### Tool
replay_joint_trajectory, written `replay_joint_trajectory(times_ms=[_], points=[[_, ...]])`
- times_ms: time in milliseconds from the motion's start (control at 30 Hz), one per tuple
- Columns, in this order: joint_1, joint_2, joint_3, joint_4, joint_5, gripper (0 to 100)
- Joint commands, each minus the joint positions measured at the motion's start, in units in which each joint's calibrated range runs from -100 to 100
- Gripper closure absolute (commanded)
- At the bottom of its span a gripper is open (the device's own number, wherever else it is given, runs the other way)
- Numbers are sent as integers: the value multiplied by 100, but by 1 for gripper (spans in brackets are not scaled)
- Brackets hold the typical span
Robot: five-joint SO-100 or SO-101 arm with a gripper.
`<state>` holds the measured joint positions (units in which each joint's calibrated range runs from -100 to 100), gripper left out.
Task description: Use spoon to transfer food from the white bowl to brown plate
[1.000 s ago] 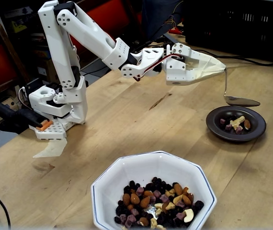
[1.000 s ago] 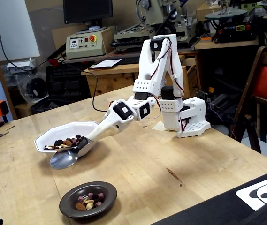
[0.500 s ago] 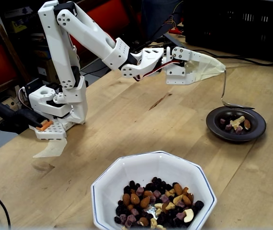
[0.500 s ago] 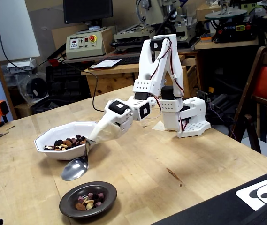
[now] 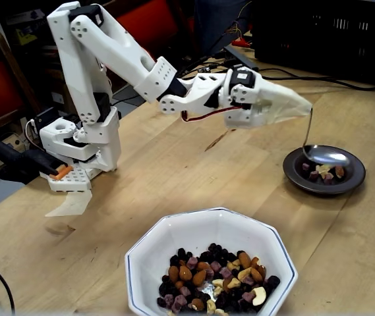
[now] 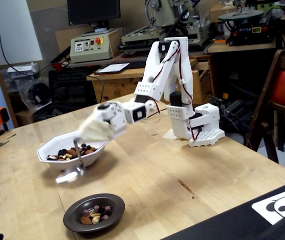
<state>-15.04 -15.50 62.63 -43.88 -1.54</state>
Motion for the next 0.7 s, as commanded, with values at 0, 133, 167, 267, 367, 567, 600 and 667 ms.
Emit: replay_joint_trajectory(times_ms=[0,133,167,267,367,567,600,667], points=[[385,-1047,-156,-15,-112,98],[615,-1381,295,-7,-112,98],[652,-1458,436,-7,-112,98],[711,-1826,888,-7,-112,98],[711,-2254,1295,0,-112,98],[718,-3058,1808,696,-107,98],[718,-3204,1852,902,-107,98],[718,-3486,1906,1305,-107,97]])
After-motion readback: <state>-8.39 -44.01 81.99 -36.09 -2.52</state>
